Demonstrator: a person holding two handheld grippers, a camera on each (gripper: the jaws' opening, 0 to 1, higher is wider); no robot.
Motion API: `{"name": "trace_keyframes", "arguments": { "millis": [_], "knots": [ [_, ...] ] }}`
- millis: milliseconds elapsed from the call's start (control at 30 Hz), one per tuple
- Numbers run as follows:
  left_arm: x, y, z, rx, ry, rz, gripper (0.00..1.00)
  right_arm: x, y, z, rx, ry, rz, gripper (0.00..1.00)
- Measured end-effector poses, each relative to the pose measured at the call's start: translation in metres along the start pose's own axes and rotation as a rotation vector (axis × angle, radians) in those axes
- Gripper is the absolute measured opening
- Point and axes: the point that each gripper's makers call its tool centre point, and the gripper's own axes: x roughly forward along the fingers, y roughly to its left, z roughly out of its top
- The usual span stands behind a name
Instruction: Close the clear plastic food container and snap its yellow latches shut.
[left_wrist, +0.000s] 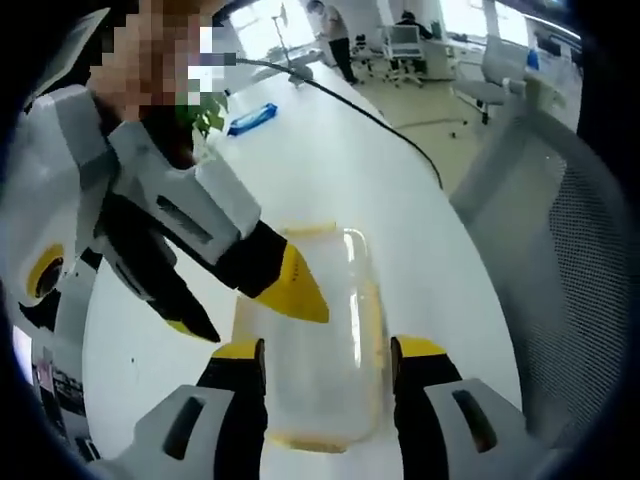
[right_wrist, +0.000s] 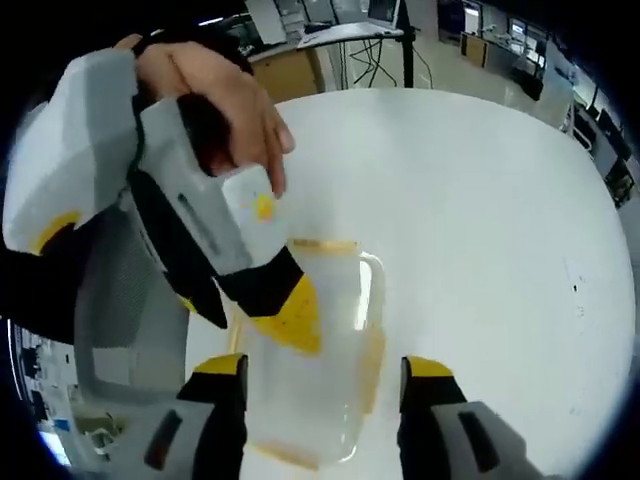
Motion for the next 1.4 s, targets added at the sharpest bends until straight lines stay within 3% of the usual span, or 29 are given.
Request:
{"name": "trace_keyframes", "arguments": {
  "millis": [67, 333, 400, 533, 667, 733, 767, 833, 933, 1100, 1200, 1400],
  "knots": [
    [-0.003, 0.004, 0.000, -0.043, 0.009, -0.014, 0.48, -0.002, 0.002, -0.002, -0.004, -0.002, -0.022, 0.63],
    [-0.010, 0.015, -0.004, -0.069, 0.032, -0.046, 0.47, -0.008, 0.012, -0.005, -0.027, -0.033, -0.115, 0.64],
    [-0.011, 0.013, -0.001, -0.127, 0.027, -0.076, 0.45, -0.011, 0.011, -0.006, -0.025, -0.042, -0.158, 0.64],
    [-0.010, 0.024, 0.000, -0.124, 0.054, -0.057, 0.44, -0.017, 0.010, -0.008, 0.006, -0.077, -0.222, 0.64],
    [-0.007, 0.030, -0.002, -0.156, 0.064, -0.058, 0.46, -0.018, 0.013, -0.013, 0.016, -0.068, -0.254, 0.64],
    [-0.006, 0.034, -0.006, -0.176, 0.082, -0.042, 0.46, -0.021, 0.012, -0.016, 0.017, -0.056, -0.283, 0.59],
    [-0.007, 0.035, -0.006, -0.181, 0.080, -0.044, 0.45, -0.021, 0.012, -0.013, 0.032, -0.088, -0.295, 0.59],
    [-0.008, 0.034, -0.006, -0.188, 0.077, -0.043, 0.45, -0.019, 0.014, -0.010, 0.076, -0.133, -0.289, 0.61],
    [-0.009, 0.032, -0.009, -0.192, 0.087, -0.044, 0.47, -0.018, 0.012, -0.015, 0.062, -0.107, -0.308, 0.61],
    [-0.010, 0.033, -0.010, -0.224, 0.076, -0.040, 0.46, -0.016, 0.011, -0.014, 0.093, -0.127, -0.312, 0.61],
    [-0.011, 0.038, -0.014, -0.245, 0.078, -0.003, 0.46, -0.016, 0.009, -0.017, 0.122, -0.126, -0.348, 0.61],
    [-0.011, 0.041, -0.023, -0.315, 0.085, 0.061, 0.47, -0.019, 0.007, -0.018, 0.223, -0.204, -0.419, 0.60]
  ]
}}
